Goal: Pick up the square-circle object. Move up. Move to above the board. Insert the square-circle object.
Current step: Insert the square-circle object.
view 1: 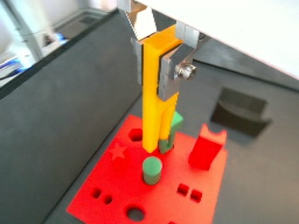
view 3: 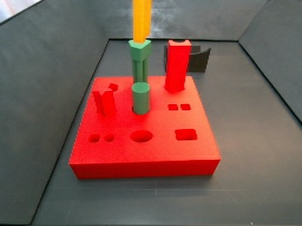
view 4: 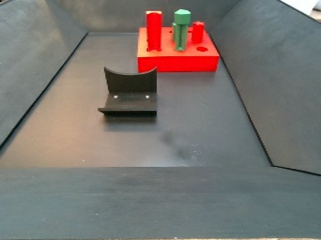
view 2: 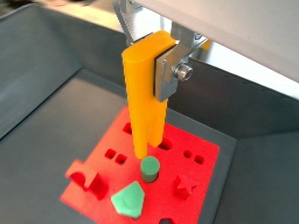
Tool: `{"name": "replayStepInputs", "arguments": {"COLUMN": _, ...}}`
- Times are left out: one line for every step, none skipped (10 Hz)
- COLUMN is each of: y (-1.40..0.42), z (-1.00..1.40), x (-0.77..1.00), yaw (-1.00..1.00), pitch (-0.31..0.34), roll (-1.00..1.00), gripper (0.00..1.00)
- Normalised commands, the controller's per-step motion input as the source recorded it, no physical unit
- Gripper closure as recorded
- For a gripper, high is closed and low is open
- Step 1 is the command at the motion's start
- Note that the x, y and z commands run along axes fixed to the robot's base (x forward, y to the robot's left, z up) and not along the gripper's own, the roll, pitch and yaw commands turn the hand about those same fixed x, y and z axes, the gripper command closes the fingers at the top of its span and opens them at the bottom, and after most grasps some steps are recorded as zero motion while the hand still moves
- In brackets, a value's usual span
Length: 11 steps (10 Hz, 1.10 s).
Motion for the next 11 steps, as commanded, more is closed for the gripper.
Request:
{"name": "replayStepInputs", "arguments": {"y": -0.25, "z": -0.23, "x": 0.01, "yaw": -0.93, "pitch": -0.001, "roll": 0.0, "gripper": 1.0}}
{"name": "replayStepInputs", "arguments": {"y": -0.22, "z": -0.24, "x": 0.0, "yaw": -0.94, "pitch": -0.001, "roll": 0.0, "gripper": 1.0}}
{"name": "replayStepInputs", "arguments": {"y": -0.14, "z": -0.25, "x": 0.0, "yaw": -0.99, "pitch": 0.0, "roll": 0.0, "gripper": 1.0}}
{"name": "replayStepInputs", "arguments": {"y": 0.0, "z": -0.28, "x": 0.0, "yaw": -1.0, "pitch": 0.0, "roll": 0.0, "gripper": 1.0}}
{"name": "replayStepInputs", "arguments": {"y": 0.0, "z": -0.28, "x": 0.0, "yaw": -1.0, "pitch": 0.0, "roll": 0.0, "gripper": 1.0}}
{"name": "replayStepInputs", "arguments": {"y": 0.0, "z": -0.27, "x": 0.0, "yaw": -1.0, "pitch": 0.0, "roll": 0.0, "gripper": 1.0}}
{"name": "replayStepInputs", "arguments": {"y": -0.07, "z": -0.15, "x": 0.0, "yaw": -0.99, "pitch": 0.0, "roll": 0.02, "gripper": 1.0}}
{"name": "replayStepInputs", "arguments": {"y": -0.17, "z": -0.09, "x": -0.01, "yaw": -0.89, "pitch": 0.006, "roll": 0.03, "gripper": 1.0}}
{"name": "replayStepInputs", "arguments": {"y": -0.26, "z": -0.09, "x": -0.1, "yaw": -0.78, "pitch": 0.006, "roll": 0.04, "gripper": 1.0}}
{"name": "replayStepInputs", "arguments": {"y": -0.3, "z": -0.13, "x": -0.14, "yaw": -0.72, "pitch": 0.0, "roll": 0.02, "gripper": 1.0}}
{"name": "replayStepInputs", "arguments": {"y": -0.35, "z": -0.22, "x": -0.33, "yaw": -0.55, "pitch": 0.0, "roll": 0.0, "gripper": 1.0}}
